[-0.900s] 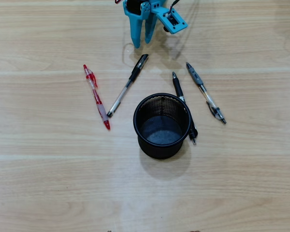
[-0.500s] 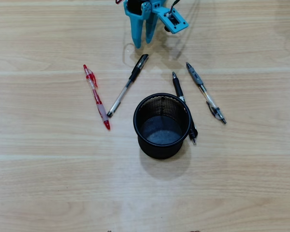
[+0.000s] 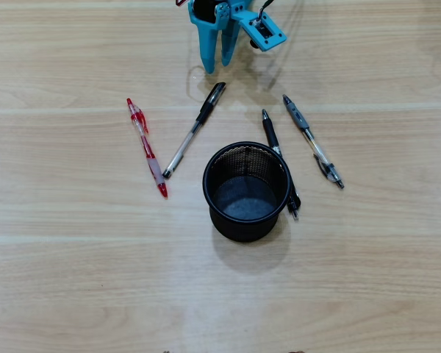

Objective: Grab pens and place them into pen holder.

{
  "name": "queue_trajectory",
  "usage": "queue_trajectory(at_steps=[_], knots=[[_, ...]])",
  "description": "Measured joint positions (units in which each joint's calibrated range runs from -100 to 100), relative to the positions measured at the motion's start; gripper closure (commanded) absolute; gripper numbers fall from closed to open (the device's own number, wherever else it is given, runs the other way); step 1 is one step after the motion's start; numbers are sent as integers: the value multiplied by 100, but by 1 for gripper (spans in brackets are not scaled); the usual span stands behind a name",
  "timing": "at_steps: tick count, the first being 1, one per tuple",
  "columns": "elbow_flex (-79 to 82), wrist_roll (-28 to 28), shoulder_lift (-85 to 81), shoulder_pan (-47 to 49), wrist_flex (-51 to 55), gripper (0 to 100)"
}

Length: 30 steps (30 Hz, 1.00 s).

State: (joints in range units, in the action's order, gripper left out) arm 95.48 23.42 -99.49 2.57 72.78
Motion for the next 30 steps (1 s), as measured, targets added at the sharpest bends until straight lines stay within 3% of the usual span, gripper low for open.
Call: queue_trajectory(at_steps=[27,30], knots=[[-106,0,17,0,-9,85],[-611,198,576,-8,-155,85]])
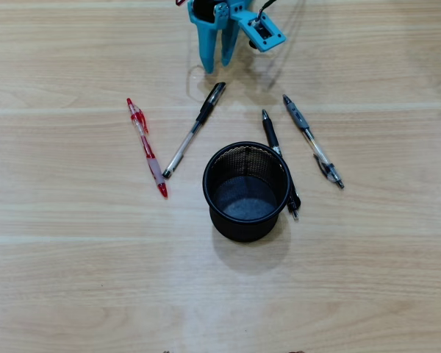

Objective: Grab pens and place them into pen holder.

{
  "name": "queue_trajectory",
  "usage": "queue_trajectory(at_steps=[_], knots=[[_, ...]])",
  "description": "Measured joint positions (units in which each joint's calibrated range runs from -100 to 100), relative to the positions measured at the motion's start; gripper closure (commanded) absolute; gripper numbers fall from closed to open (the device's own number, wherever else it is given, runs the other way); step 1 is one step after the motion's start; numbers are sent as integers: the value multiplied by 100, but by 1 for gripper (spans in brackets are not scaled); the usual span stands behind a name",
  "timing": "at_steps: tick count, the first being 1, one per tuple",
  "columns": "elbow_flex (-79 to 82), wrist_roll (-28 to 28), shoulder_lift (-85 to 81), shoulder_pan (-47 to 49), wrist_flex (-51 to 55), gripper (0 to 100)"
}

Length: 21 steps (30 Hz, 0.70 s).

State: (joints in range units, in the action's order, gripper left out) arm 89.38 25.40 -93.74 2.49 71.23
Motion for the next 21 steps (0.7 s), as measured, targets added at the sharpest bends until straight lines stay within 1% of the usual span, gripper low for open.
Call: queue_trajectory(at_steps=[2,5,8,10,12,16,21], knots=[[-673,224,753,8,-284,85],[-2098,459,2091,8,-672,84],[-3710,600,3978,-42,-818,78],[-4843,626,5290,-253,-810,73],[-5932,652,6627,-523,-603,72],[-7800,850,8980,-1047,198,71],[-9367,897,10851,-1469,706,71]])
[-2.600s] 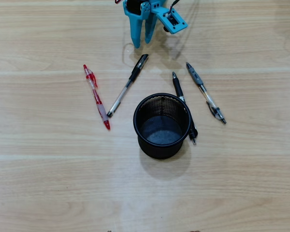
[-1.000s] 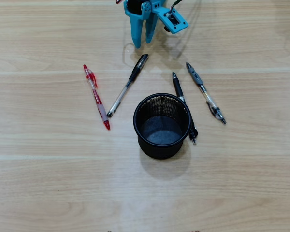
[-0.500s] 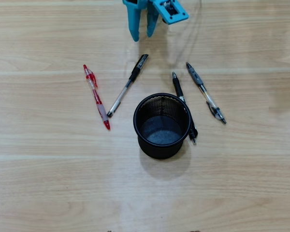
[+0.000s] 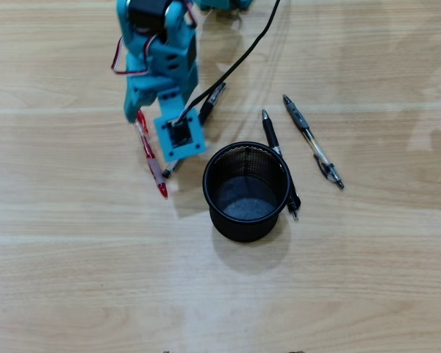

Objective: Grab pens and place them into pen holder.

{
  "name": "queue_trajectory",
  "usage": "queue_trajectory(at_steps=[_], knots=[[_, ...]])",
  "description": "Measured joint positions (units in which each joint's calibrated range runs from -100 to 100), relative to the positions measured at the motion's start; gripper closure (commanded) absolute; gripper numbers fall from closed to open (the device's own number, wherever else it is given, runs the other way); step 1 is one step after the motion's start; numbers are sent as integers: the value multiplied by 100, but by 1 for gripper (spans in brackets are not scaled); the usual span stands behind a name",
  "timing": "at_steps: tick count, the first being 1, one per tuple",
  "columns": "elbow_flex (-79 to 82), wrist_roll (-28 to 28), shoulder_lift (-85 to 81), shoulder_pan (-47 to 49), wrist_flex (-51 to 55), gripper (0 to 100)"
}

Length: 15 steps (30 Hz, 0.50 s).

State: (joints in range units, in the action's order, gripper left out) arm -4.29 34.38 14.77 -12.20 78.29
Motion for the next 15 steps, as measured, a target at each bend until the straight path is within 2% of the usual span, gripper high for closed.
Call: queue_trajectory(at_steps=[4,11,15], knots=[[-894,0,948,-211,95,72],[-1133,-334,1566,-422,86,72],[-1133,-376,1786,-422,86,79]])
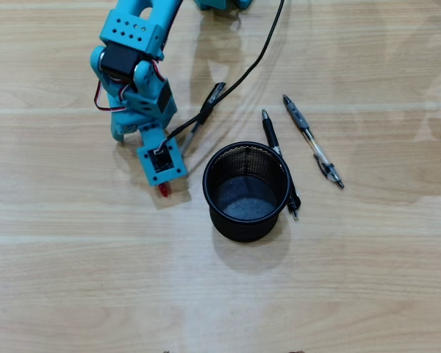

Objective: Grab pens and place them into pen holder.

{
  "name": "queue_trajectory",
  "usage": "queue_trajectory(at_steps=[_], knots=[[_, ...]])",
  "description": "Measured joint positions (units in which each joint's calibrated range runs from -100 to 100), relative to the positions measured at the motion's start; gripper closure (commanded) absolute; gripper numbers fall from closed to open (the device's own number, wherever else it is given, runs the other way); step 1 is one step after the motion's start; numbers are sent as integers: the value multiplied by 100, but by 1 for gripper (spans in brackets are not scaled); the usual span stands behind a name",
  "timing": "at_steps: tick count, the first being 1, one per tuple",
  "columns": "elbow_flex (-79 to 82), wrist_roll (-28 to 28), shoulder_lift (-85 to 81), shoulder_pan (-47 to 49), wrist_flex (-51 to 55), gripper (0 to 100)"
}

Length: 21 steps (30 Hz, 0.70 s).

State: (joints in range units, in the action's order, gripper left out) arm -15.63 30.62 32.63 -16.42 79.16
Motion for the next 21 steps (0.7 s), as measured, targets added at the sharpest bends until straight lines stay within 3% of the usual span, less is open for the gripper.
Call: queue_trajectory(at_steps=[7,13,21], knots=[[-266,-297,195,-34,-78,99],[-469,-516,220,-118,-336,98],[-2992,-407,-779,-886,835,98]])
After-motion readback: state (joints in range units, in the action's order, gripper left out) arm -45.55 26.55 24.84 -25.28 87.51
